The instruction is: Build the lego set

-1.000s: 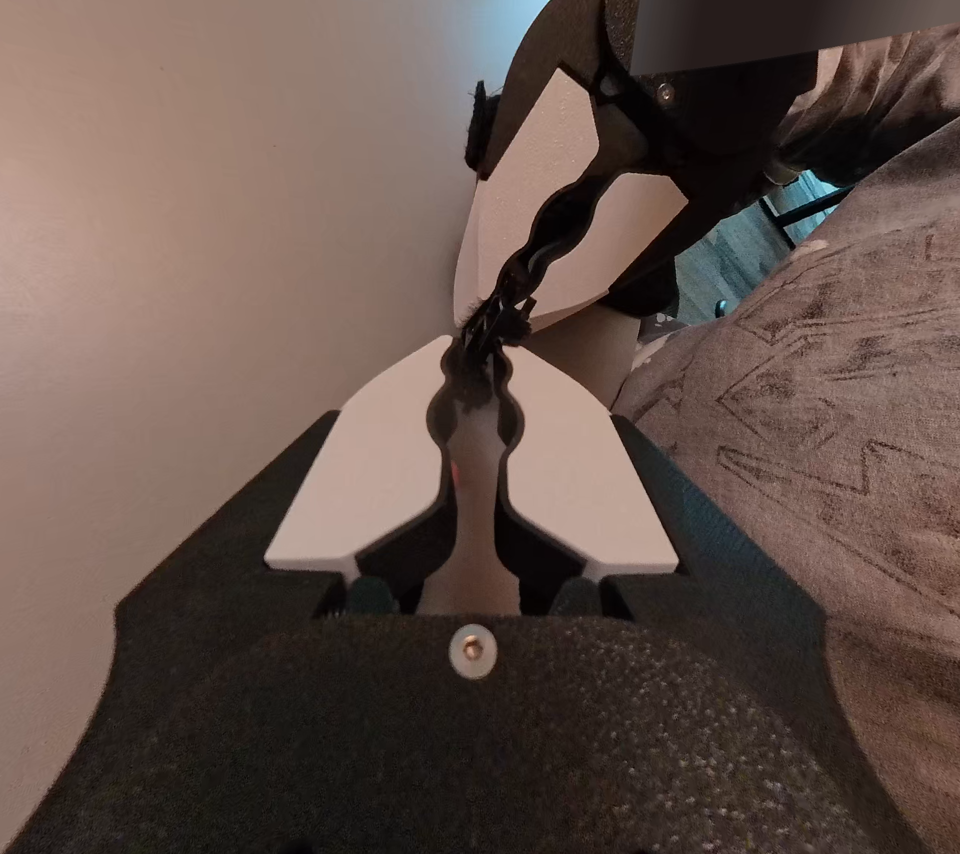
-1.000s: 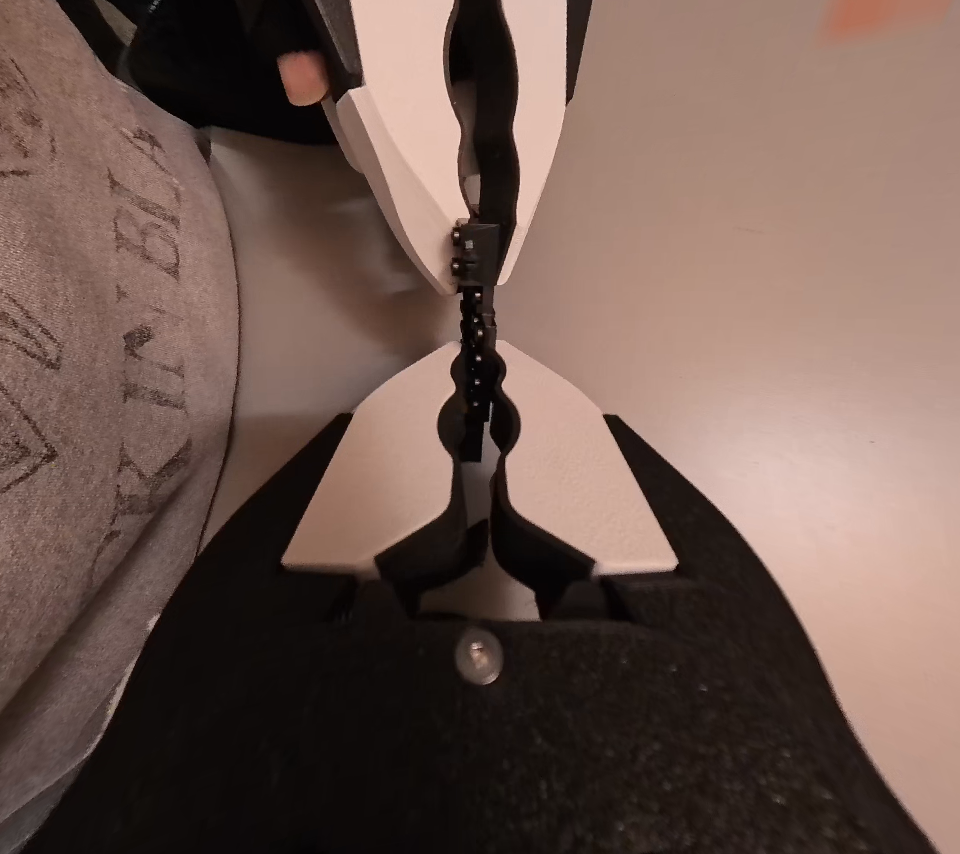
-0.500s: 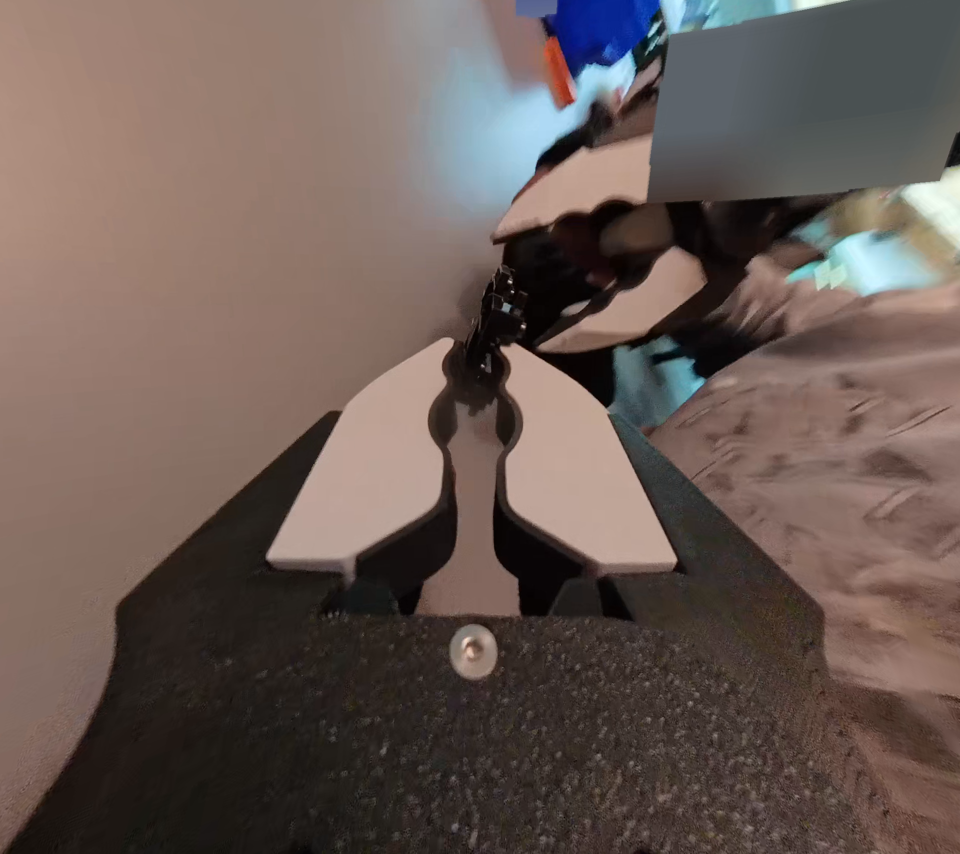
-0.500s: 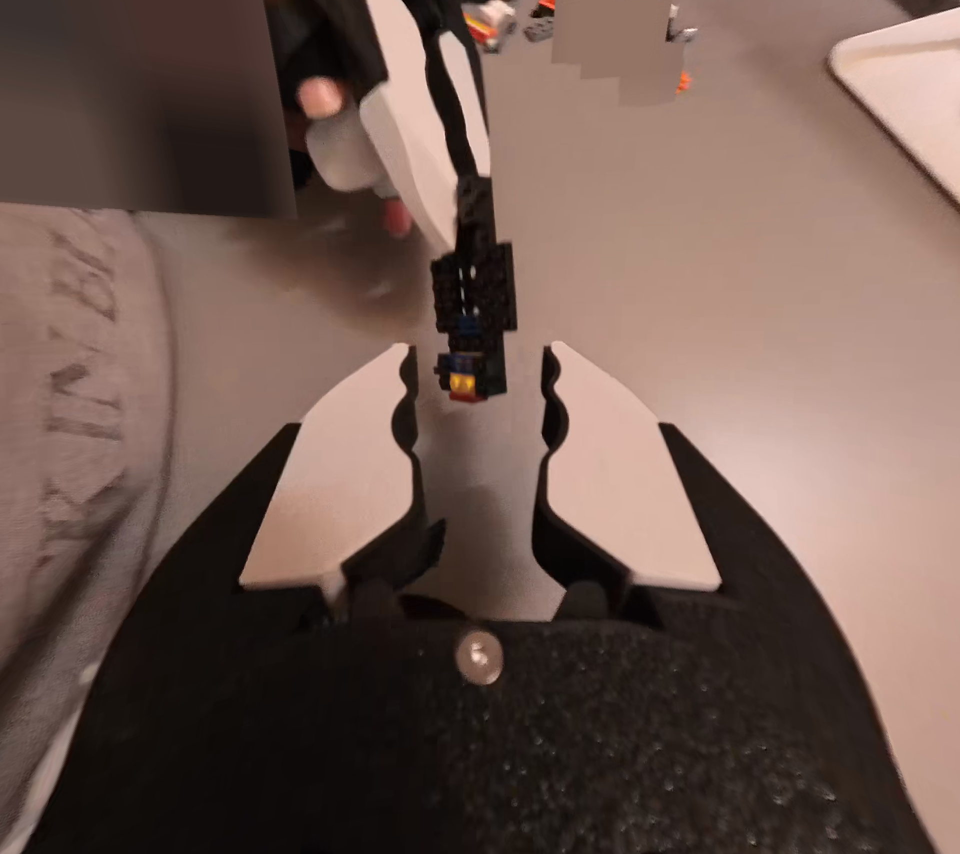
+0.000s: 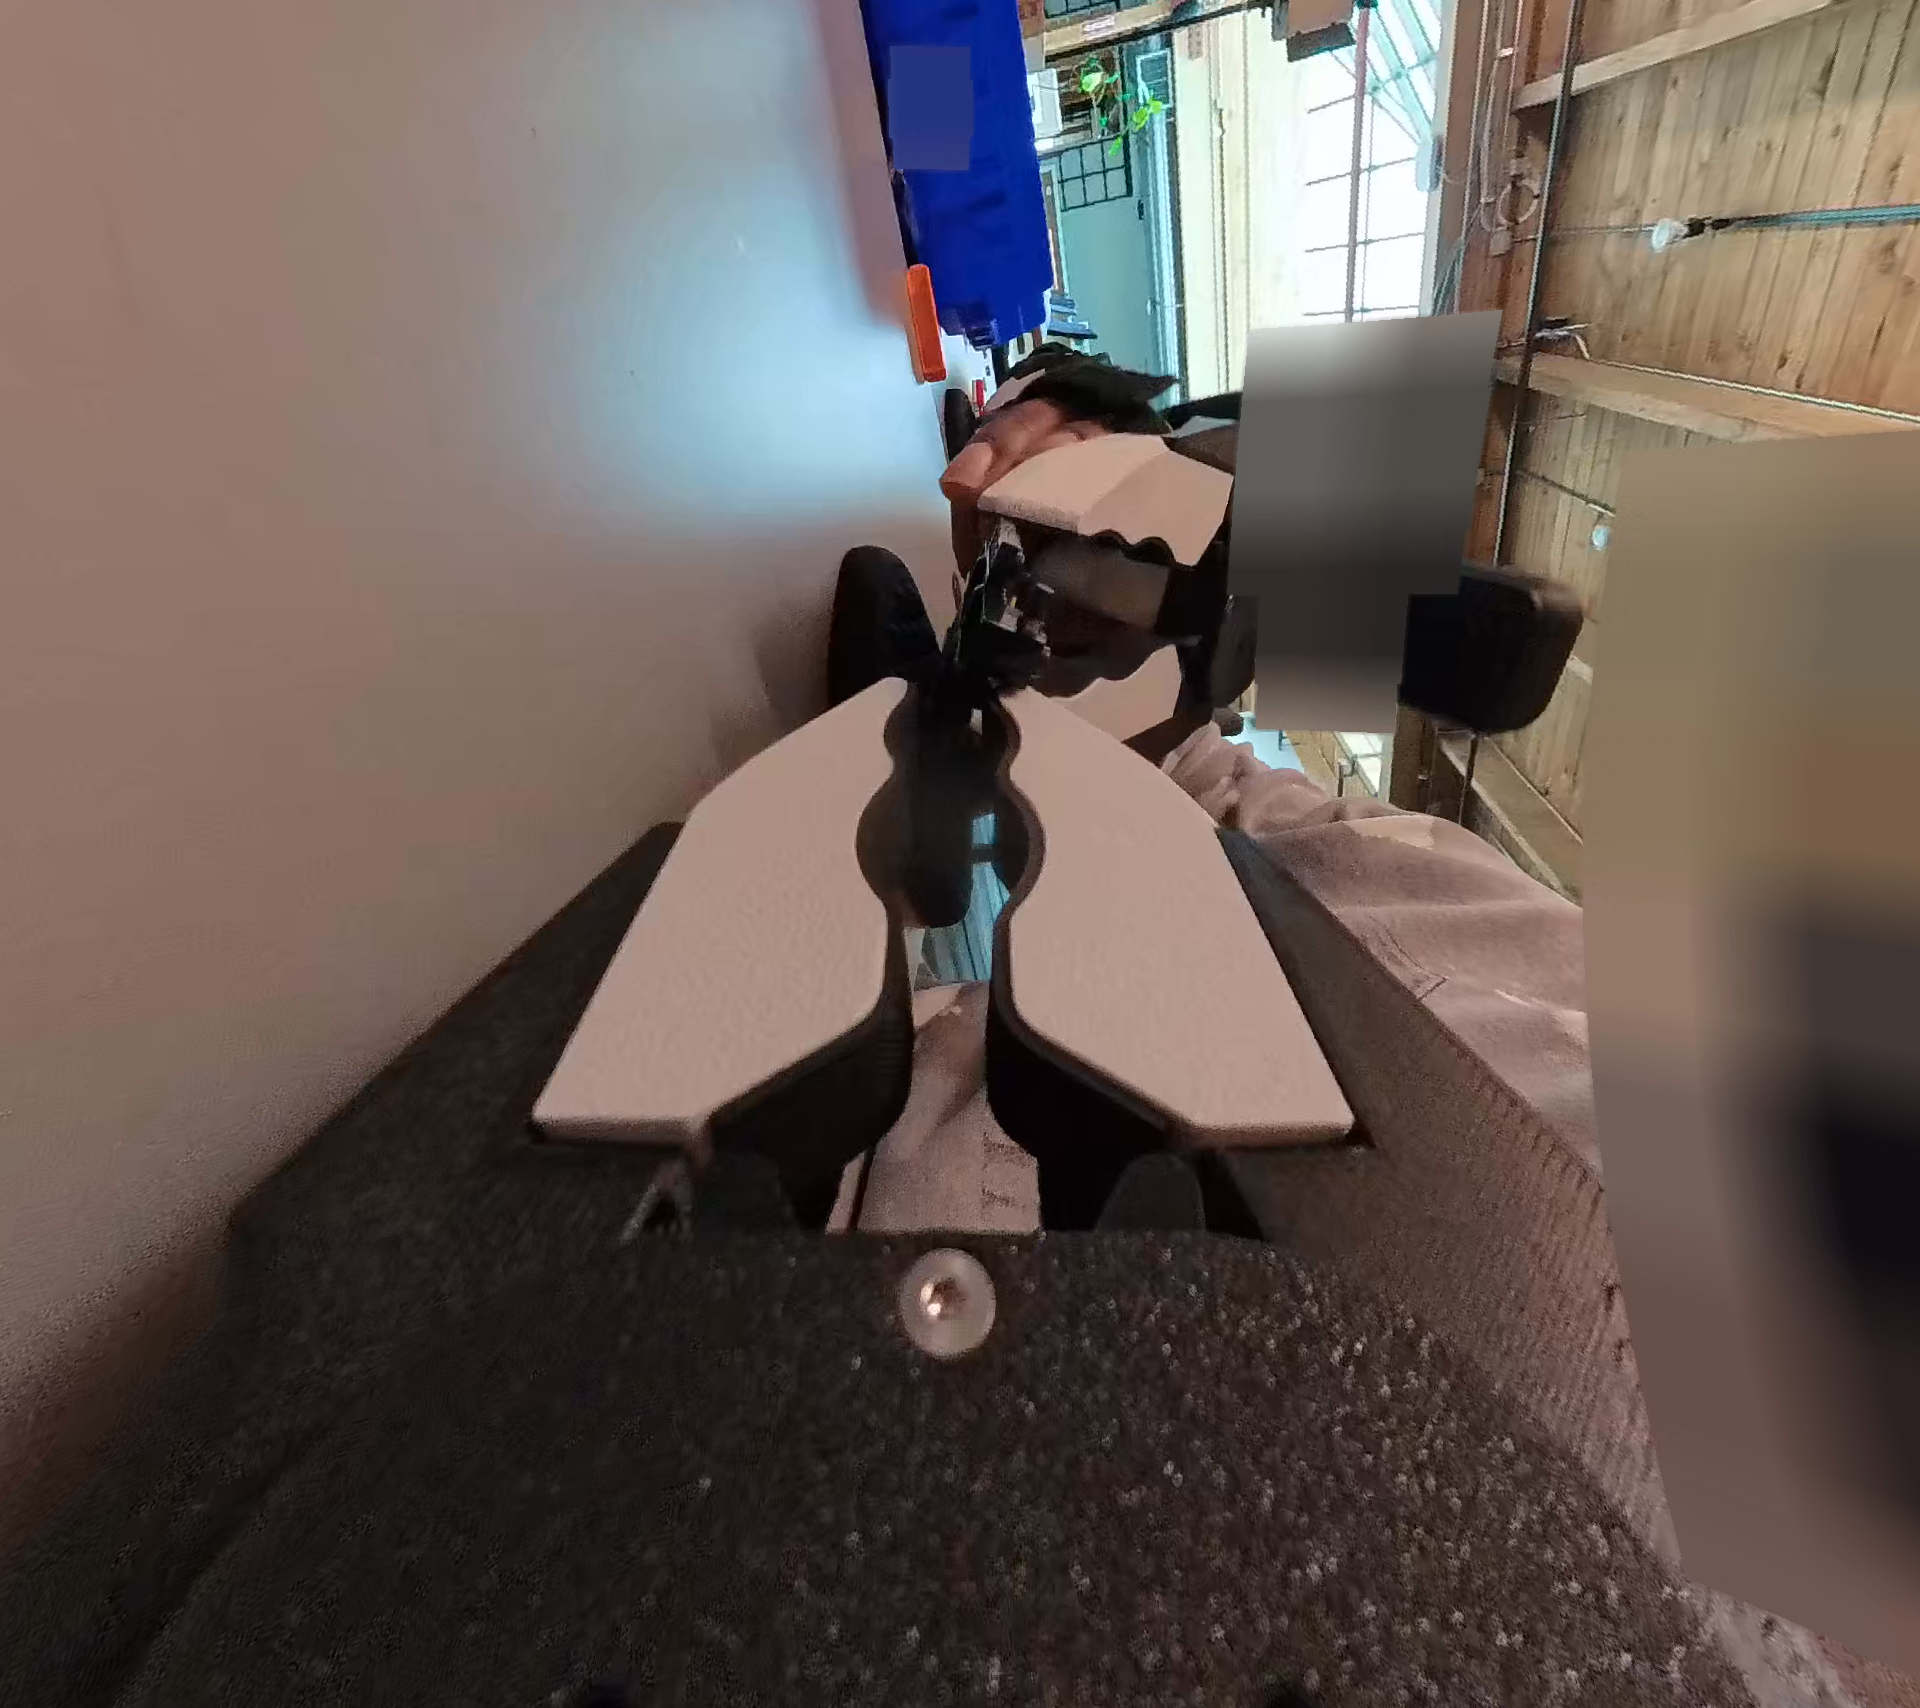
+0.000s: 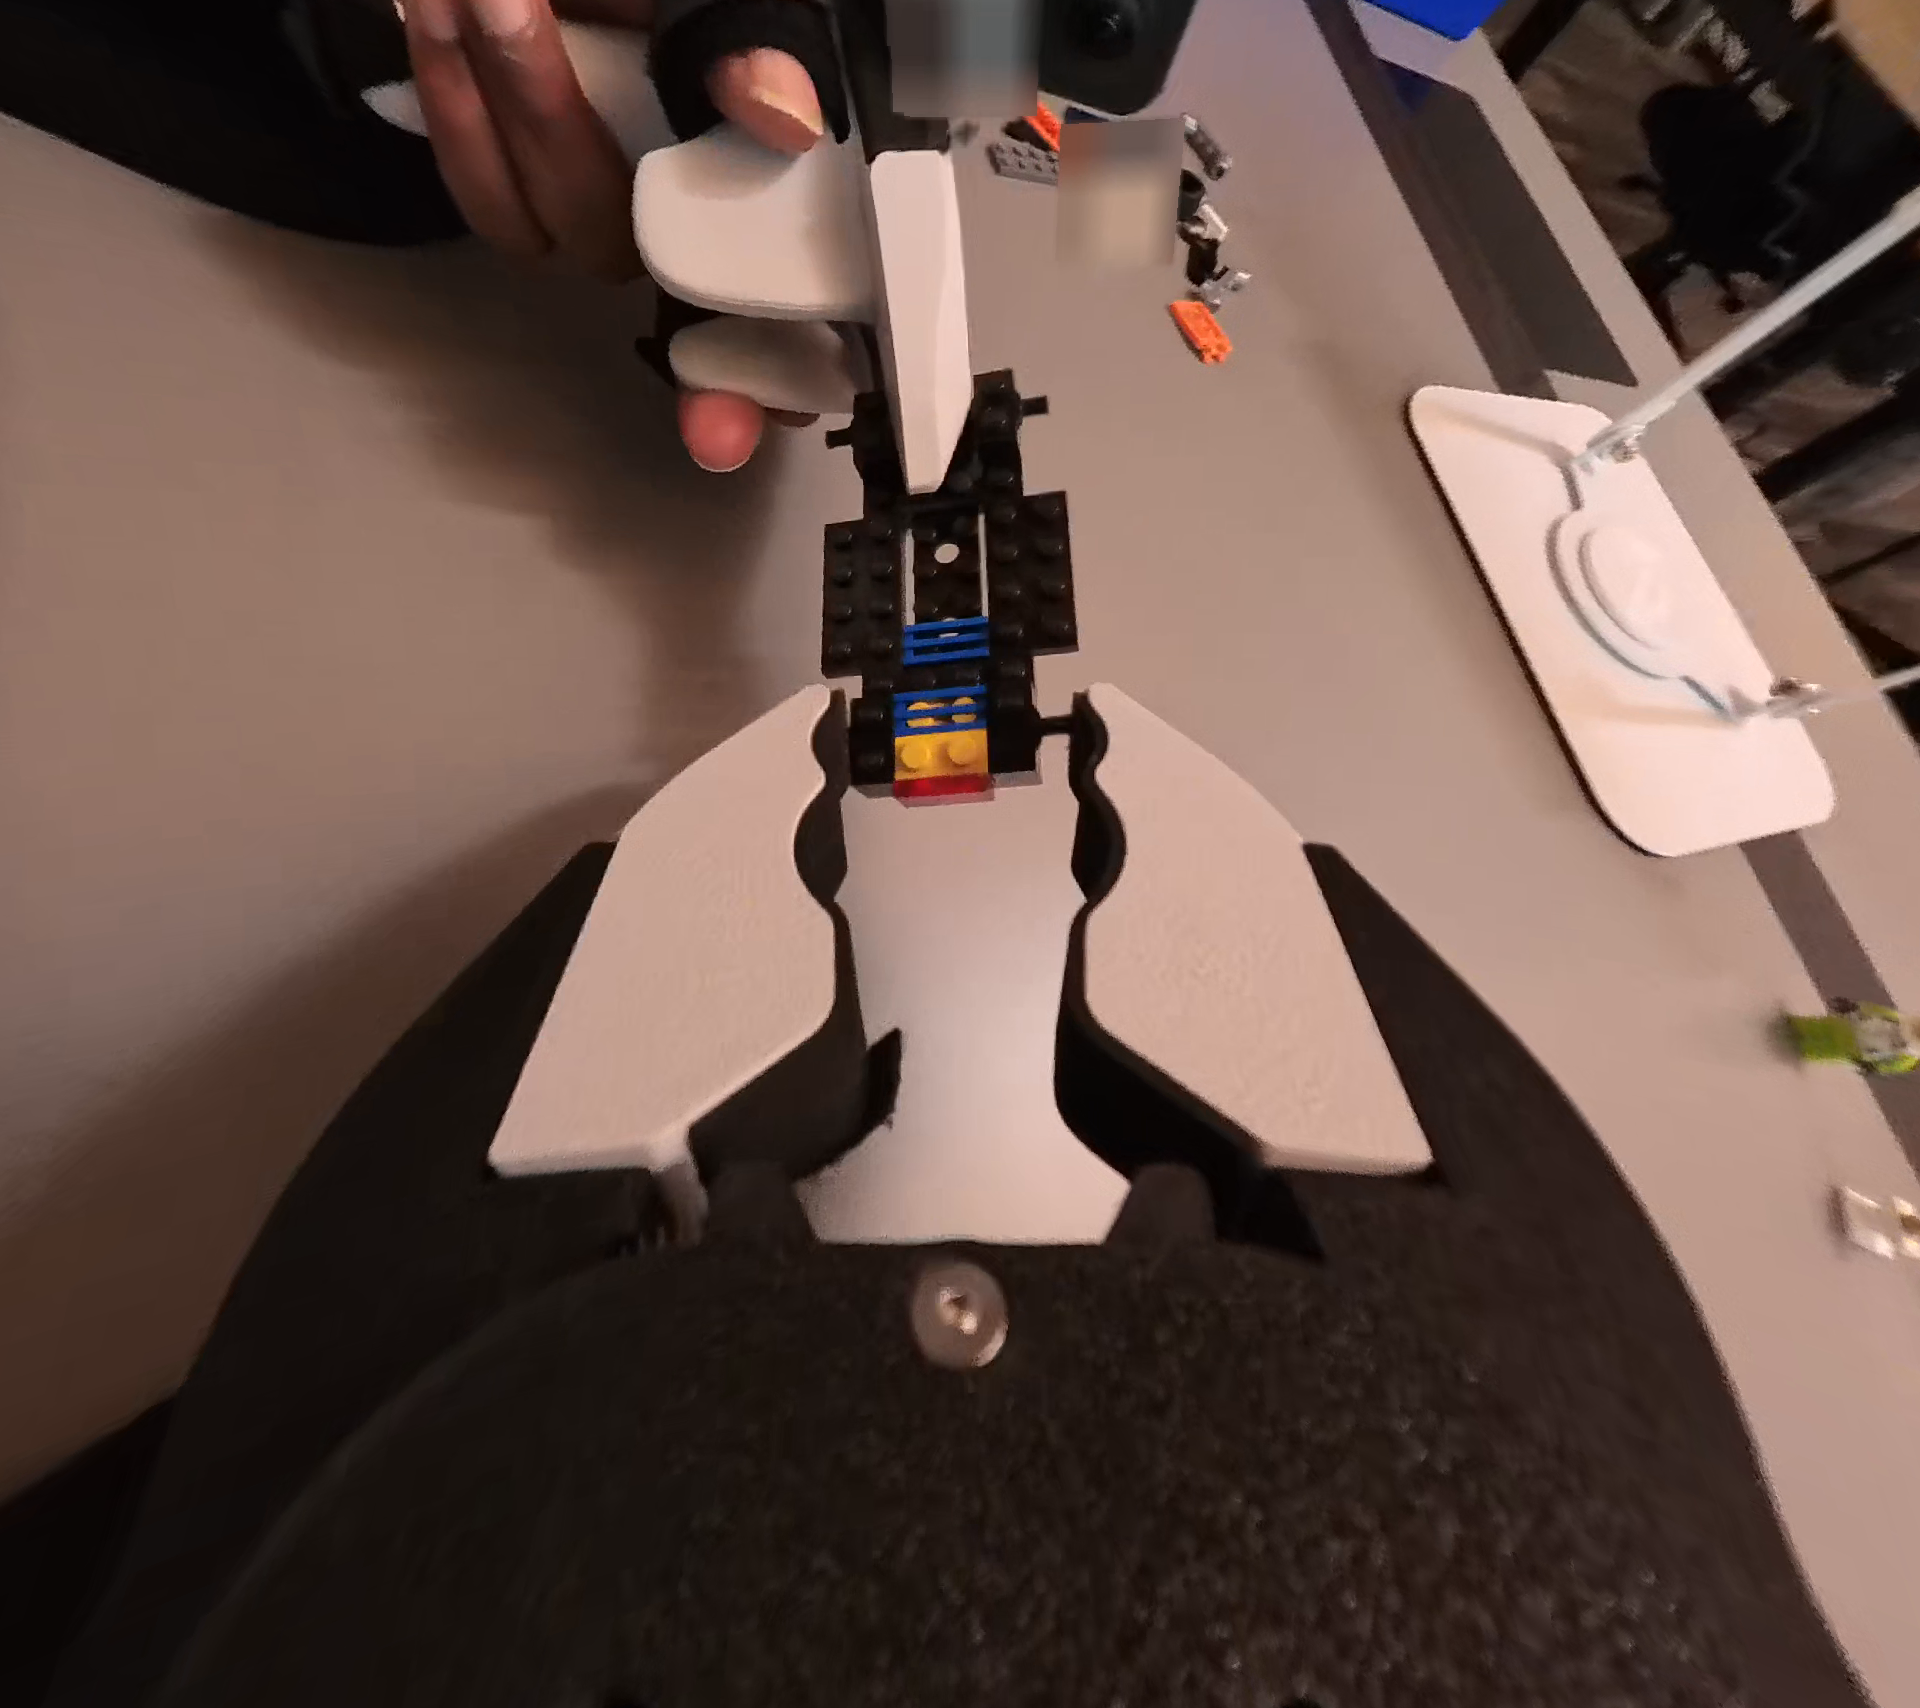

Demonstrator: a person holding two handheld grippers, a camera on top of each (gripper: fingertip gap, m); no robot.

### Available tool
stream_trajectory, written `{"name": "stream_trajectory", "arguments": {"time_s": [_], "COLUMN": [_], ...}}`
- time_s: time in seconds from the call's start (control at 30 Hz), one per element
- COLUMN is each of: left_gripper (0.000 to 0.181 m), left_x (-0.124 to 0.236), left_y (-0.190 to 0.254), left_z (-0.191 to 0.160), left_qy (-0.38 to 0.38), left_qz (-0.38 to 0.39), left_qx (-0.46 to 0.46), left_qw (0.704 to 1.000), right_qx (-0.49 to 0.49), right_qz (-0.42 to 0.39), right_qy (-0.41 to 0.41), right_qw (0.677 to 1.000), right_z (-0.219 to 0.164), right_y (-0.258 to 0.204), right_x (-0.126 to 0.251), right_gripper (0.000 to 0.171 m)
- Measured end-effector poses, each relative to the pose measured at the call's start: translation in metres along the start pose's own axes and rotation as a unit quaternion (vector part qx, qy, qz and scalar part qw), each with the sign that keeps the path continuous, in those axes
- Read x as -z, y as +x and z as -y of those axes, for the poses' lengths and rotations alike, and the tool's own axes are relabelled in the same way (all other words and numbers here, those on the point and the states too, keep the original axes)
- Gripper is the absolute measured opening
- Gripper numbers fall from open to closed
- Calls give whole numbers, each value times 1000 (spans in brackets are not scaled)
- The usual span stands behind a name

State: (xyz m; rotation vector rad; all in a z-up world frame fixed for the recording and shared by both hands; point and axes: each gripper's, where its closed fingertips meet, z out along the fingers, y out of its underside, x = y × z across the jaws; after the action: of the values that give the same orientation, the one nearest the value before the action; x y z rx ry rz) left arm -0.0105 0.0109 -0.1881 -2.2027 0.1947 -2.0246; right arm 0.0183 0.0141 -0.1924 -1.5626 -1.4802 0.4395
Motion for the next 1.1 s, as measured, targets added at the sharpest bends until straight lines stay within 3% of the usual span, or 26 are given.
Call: {"name": "stream_trajectory", "arguments": {"time_s": [0.23, 0.4, 0.53, 0.6, 0.73, 0.8, 0.97, 1.03, 1.1], "left_gripper": [11, 11, 11, 11, 10, 10, 10, 10, 10], "left_x": [4, 8, 9, 12, 22, 25, 27, 27, 27], "left_y": [4, 18, 29, 30, 29, 32, 44, 54, 60], "left_z": [0, -3, 4, 16, 47, 59, 92, 103, 111], "left_qy": [18, -3, -9, 0, 7, 10, 23, 31, 33], "left_qz": [-7, 18, 82, 148, 283, 318, 391, 408, 420], "left_qx": [-36, -212, -390, -497, -677, -726, -834, -852, -860], "left_qw": [999, 977, 917, 855, 679, 610, 389, 327, 290], "right_qx": [-62, 21, 99, 91, -52, -136, -220, -220, -221], "right_qz": [51, 2, -60, -82, -63, -54, -49, -56, -57], "right_qy": [24, 46, 62, 70, 76, 92, 129, 131, 132], "right_qw": [997, 999, 991, 990, 994, 985, 966, 965, 965], "right_z": [6, 16, 23, 25, 16, 9, 7, 6, 6], "right_y": [-2, 0, 11, 20, 42, 51, 62, 64, 64], "right_x": [-1, 2, 5, 7, 9, 10, 12, 12, 12], "right_gripper": [39, 39, 39, 35, 62, 62, 60, 57, 57]}}
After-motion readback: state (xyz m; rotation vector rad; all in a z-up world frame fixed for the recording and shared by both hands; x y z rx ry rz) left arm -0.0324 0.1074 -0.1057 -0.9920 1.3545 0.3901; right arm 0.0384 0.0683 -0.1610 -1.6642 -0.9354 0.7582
